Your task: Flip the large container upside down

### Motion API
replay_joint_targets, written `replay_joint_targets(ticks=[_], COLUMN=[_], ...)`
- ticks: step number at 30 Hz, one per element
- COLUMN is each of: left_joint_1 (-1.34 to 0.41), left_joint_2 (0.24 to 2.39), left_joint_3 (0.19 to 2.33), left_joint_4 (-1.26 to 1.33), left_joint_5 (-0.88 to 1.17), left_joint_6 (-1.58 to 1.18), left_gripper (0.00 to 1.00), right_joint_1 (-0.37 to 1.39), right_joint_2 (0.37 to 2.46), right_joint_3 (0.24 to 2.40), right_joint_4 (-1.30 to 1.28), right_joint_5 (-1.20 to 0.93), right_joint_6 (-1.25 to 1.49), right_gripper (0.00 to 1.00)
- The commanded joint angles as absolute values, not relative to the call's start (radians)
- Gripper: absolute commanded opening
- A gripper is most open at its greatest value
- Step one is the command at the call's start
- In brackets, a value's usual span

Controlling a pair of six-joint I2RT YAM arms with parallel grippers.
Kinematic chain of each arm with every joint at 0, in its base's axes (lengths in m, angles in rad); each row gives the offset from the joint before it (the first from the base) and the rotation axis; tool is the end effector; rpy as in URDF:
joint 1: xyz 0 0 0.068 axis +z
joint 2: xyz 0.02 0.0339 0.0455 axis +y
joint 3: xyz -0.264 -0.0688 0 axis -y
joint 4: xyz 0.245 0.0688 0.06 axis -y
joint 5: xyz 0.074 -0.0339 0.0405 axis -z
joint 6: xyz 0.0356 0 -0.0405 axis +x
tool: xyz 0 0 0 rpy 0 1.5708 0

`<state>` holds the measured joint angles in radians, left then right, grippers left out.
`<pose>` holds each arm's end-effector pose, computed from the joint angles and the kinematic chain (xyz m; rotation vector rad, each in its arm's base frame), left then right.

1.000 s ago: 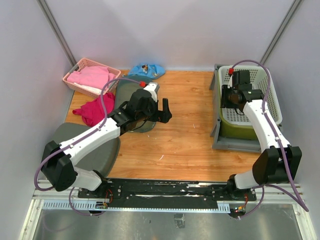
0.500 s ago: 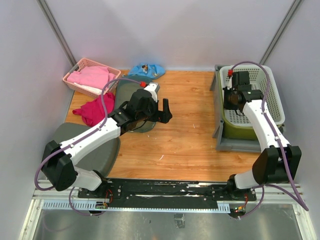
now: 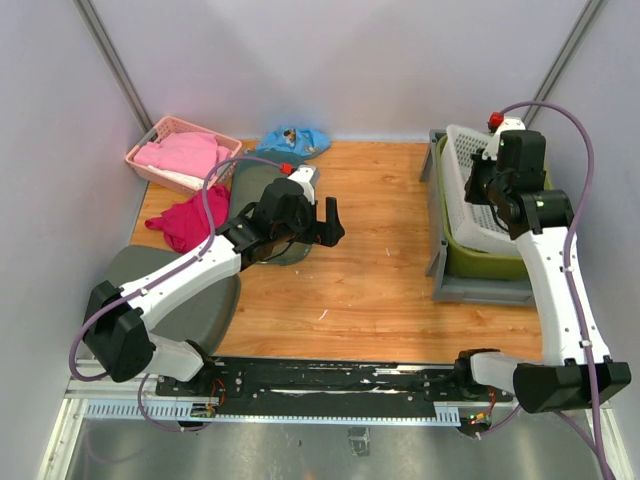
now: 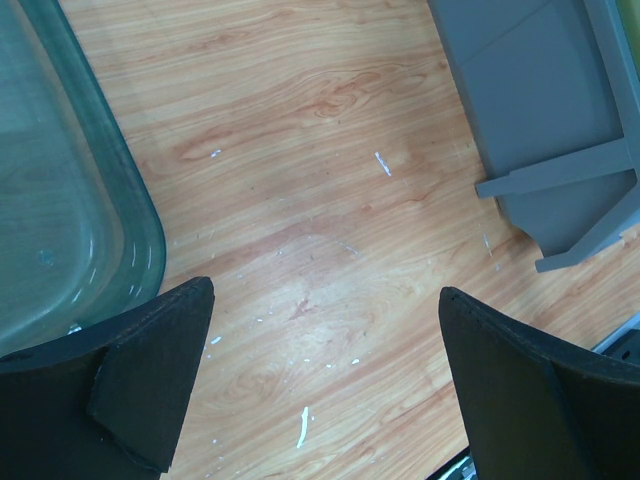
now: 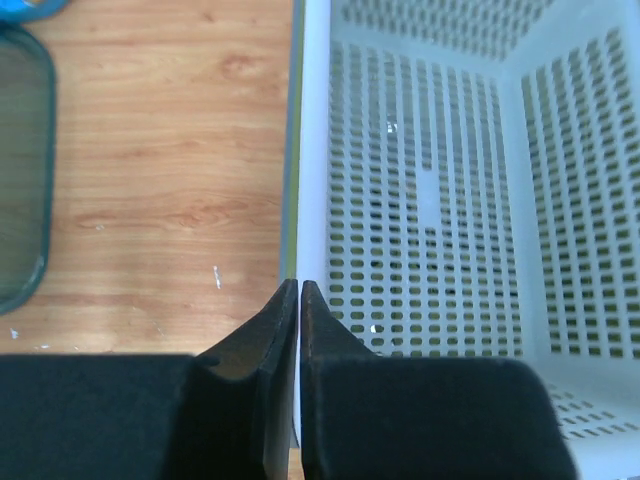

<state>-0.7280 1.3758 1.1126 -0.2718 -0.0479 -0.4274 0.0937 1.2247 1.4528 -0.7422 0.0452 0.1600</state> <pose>0.2365 -0.2085 0.3108 0.2958 2.1512 -0.6320 0.2500 0.0219 0.4218 0.0966 2.0839 0.1073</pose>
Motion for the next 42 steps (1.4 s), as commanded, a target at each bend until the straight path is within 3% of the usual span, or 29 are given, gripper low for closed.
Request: replay_joint_targets(ticks=[1,6,10,11,14,15,21,24,27,31,37,42], left_joint_1=[-0.733,-0.734,-0.733,-0.733,-0.733,-0.733,-0.733,-0.733,-0.733,-0.733,-0.733,-0.732], left_joint_2=[1.374,1.365,1.364,1.366,1.368,1.368,1.366,1.359,1.353,1.342,1.335,1.325], left_joint_3=[1.136,1.142,1.138,1.137,1.137,1.136,1.126,1.117,1.11,1.104,1.112,1.162], left_joint_4=[-0.265,-0.27,-0.265,-0.263,-0.263,-0.262,-0.262,-0.26,-0.261,-0.268,-0.272,-0.309], left_joint_5=[-0.054,-0.072,-0.062,-0.057,-0.046,-0.044,-0.04,-0.04,-0.045,-0.054,-0.064,-0.122], left_joint_6=[-0.425,-0.428,-0.437,-0.44,-0.444,-0.443,-0.446,-0.448,-0.448,-0.447,-0.447,-0.463], left_gripper=[0.99,0.99,0.99,0.99,0.99,0.99,0.99,0.99,0.99,0.99,0.99,0.99], right_joint_1=[0.084,0.093,0.094,0.093,0.094,0.094,0.101,0.101,0.101,0.101,0.103,0.11], right_joint_2=[1.211,1.187,1.21,1.224,1.271,1.287,1.395,1.443,1.485,1.478,1.317,1.212], right_joint_3=[1.502,1.534,1.54,1.539,1.53,1.531,1.538,1.541,1.553,1.595,1.672,1.762], right_joint_4=[-0.776,-0.777,-0.806,-0.82,-0.846,-0.857,-0.881,-0.878,-0.88,-0.916,-0.917,-0.867], right_joint_5=[-0.032,-0.109,-0.014,0.006,0.034,0.034,0.084,0.107,0.048,0.066,0.087,-0.12], right_joint_6=[0.193,0.199,0.175,0.171,0.166,0.163,0.156,0.158,0.165,0.18,0.189,0.227], right_gripper=[0.01,0.01,0.01,0.08,0.52,0.6,0.69,0.63,0.47,0.03,0.01,0.0])
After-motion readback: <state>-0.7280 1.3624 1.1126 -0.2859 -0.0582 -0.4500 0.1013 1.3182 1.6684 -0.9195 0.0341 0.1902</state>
